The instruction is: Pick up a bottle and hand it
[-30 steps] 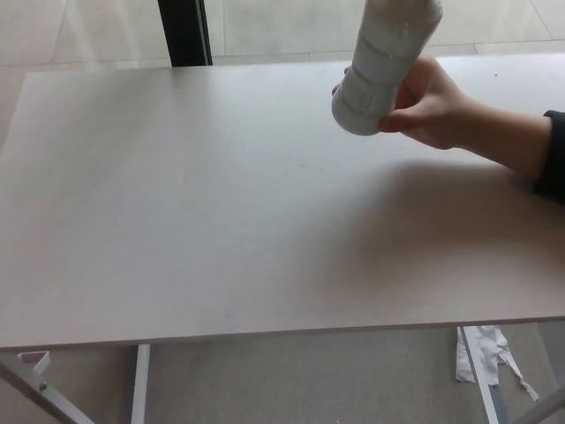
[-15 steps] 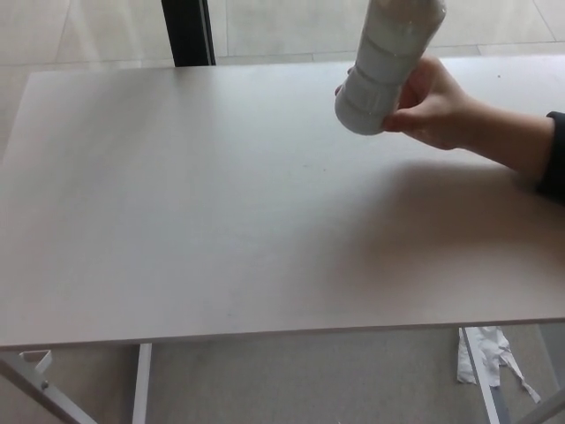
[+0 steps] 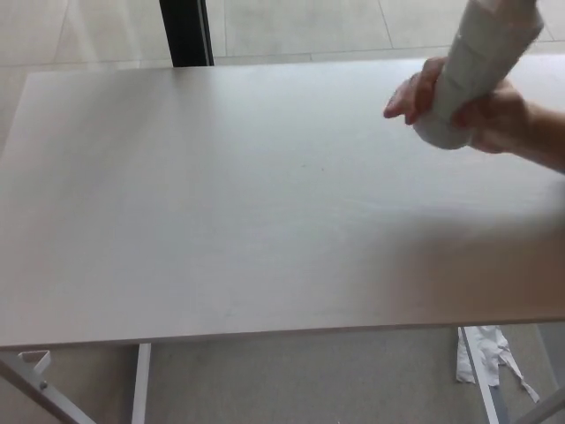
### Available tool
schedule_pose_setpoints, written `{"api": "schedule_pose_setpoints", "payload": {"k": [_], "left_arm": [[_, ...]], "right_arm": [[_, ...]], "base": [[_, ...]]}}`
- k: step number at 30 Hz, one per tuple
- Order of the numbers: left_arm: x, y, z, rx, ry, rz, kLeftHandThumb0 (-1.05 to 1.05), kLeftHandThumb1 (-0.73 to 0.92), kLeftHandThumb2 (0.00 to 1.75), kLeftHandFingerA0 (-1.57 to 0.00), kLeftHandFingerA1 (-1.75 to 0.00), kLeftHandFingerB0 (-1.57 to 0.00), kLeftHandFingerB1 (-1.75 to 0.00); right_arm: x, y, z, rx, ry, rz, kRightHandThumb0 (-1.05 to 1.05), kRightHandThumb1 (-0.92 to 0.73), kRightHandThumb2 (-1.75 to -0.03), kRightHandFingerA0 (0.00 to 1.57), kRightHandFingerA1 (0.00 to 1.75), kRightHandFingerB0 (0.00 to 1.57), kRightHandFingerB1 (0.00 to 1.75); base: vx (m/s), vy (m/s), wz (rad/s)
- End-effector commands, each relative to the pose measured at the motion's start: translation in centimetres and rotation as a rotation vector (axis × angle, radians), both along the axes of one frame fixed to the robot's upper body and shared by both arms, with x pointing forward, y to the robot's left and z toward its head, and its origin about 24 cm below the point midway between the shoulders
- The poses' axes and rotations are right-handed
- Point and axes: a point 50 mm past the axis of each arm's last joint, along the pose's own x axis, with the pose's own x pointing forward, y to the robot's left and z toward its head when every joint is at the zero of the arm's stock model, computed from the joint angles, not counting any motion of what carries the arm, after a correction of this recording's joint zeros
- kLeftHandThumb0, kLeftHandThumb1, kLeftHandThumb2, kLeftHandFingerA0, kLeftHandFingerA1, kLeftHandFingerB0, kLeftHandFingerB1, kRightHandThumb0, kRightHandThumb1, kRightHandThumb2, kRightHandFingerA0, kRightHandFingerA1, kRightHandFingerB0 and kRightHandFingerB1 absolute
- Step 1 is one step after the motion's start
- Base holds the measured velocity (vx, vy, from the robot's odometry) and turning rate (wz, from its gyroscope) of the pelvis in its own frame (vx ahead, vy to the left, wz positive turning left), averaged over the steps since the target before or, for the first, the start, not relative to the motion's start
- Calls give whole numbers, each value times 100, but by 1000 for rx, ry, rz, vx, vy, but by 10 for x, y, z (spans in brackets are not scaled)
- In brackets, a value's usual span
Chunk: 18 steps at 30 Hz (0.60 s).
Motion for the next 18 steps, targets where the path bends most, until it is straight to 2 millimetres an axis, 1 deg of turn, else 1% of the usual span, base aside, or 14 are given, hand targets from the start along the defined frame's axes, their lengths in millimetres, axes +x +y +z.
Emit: {"api": "schedule_pose_setpoints", "payload": {"k": [1,3,5,6,7,8,9,10,11,12,14,15,16,18], "left_arm": [[0,2,3,-5,-54,-6,-65,57,58,-51,-60,-56,-41],[-1,2,4,-10,-53,-3,-67,57,58,-50,-67,-56,-42],[-1,2,4,5,-49,-14,-68,58,58,-50,-61,-55,-41],[-2,3,4,31,-16,-27,-71,59,58,-53,-62,-54,-40],[-2,3,4,26,-19,-22,-70,59,58,-50,-62,-53,-40],[-2,3,4,22,-29,-13,-70,58,58,-49,-61,-54,-41],[-3,3,4,22,-30,-12,-70,58,58,-49,-61,-54,-41],[-2,3,4,17,-33,-7,-70,57,58,-50,-61,-53,-41],[-1,3,4,14,-34,-5,-70,57,58,-50,-61,-53,-41],[-1,3,4,19,-26,-6,-70,59,58,-51,-59,-51,-39],[-1,3,4,20,-27,-6,-69,59,58,-50,-61,-53,-40],[-1,3,4,20,-35,-9,-68,59,58,-48,-62,-53,-41],[-1,3,4,17,-39,-11,-68,59,58,-47,-63,-54,-41],[-2,3,3,4,-45,-3,-67,58,58,-46,-63,-53,-41]], "right_arm": [[-4,-10,9,-27,-25,-51,-41,-61,-58,67,73,47,38],[-4,-10,10,-36,-21,-53,-42,-60,-59,71,82,47,37],[-6,-11,10,-48,-17,-62,-44,-61,-59,75,86,47,37],[-8,-13,9,-42,-9,-63,-49,-45,-86,77,91,36,52],[-9,-13,9,-41,-8,-62,-42,-63,-59,73,97,43,38],[-11,-14,9,-34,-26,-87,-41,-60,-58,66,88,47,38],[-11,-14,9,-34,-28,-90,-41,-60,-58,66,88,47,38],[-12,-15,8,-67,-15,-87,-48,-45,-85,60,74,40,52],[-13,-15,8,-81,-10,-85,-48,-45,-85,60,74,40,52],[-13,-15,7,-81,-9,-85,-43,-58,-57,61,66,45,39],[-14,-15,6,-86,-5,-80,-44,-59,-58,65,72,44,39],[-14,-15,6,-77,-6,-74,-49,-46,-85,69,80,35,51],[-14,-15,6,-76,-3,-71,-45,-60,-58,71,75,43,38],[-13,-15,5,-85,11,-71,-46,-60,-58,72,74,43,38]], "base": [[0,0,0],[0,0,0],[0,0,0],[0,0,0],[0,0,0],[0,0,0],[0,0,0],[0,0,0],[0,0,0],[0,0,0],[0,0,0],[0,0,0],[0,0,0],[0,0,0]]}}
